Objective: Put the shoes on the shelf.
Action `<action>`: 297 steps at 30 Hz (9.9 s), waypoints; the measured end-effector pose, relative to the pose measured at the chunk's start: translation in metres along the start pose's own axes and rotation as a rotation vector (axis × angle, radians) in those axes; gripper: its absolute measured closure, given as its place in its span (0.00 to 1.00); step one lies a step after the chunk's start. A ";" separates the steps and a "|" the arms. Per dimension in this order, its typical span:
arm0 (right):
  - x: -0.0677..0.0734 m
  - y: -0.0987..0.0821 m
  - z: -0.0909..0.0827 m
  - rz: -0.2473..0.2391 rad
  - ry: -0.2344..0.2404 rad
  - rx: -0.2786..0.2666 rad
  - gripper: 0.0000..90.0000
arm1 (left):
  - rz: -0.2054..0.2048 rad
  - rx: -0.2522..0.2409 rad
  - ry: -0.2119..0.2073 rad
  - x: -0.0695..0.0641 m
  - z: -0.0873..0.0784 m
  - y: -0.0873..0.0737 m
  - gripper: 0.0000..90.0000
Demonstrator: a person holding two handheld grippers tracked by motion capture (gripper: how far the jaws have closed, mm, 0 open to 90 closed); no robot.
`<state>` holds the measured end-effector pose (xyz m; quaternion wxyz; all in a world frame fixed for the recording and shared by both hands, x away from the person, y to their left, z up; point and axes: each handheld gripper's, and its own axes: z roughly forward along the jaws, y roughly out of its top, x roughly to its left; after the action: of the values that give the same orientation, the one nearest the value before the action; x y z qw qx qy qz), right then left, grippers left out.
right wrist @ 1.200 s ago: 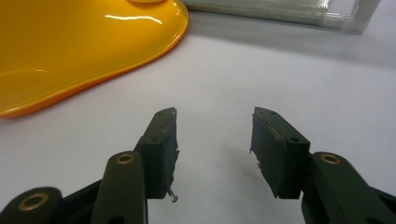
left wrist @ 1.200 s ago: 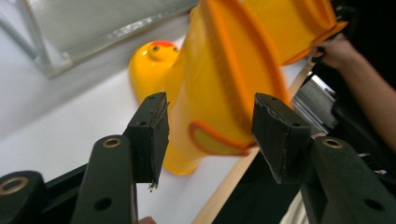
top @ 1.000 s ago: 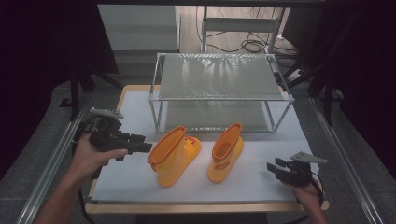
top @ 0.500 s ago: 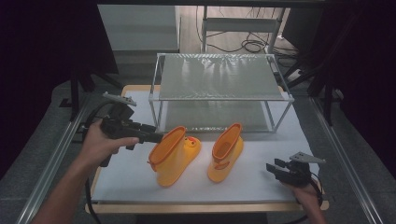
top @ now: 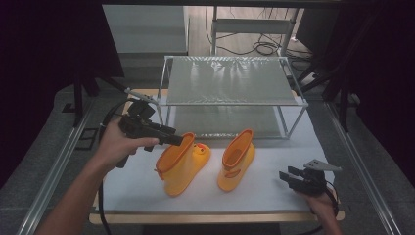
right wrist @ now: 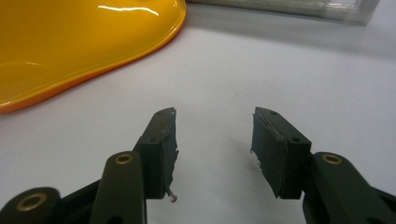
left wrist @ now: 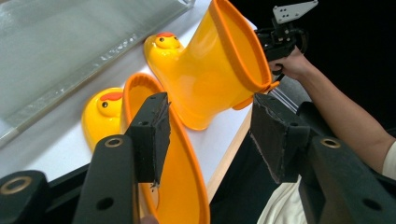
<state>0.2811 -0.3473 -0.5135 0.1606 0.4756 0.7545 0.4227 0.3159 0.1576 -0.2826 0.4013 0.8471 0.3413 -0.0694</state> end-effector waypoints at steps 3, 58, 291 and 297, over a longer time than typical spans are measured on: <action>0.000 0.000 0.000 -0.006 0.001 0.002 0.55 | 0.002 0.006 -0.006 -0.001 0.003 0.007 0.53; -0.004 -0.001 -0.001 0.003 -0.005 0.010 0.55 | 0.025 0.219 -0.060 -0.032 0.108 0.082 0.53; -0.021 -0.005 -0.007 0.091 -0.073 -0.011 0.56 | -0.034 -0.030 0.023 -0.067 0.006 0.215 0.91; -0.020 -0.005 -0.009 0.091 -0.066 -0.013 0.56 | -0.111 -0.067 0.117 -0.041 0.008 0.229 0.91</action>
<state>0.2830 -0.3695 -0.5152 0.1691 0.5223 0.7236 0.4185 0.4317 0.0285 -0.1271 0.4042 0.8157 0.4127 -0.0306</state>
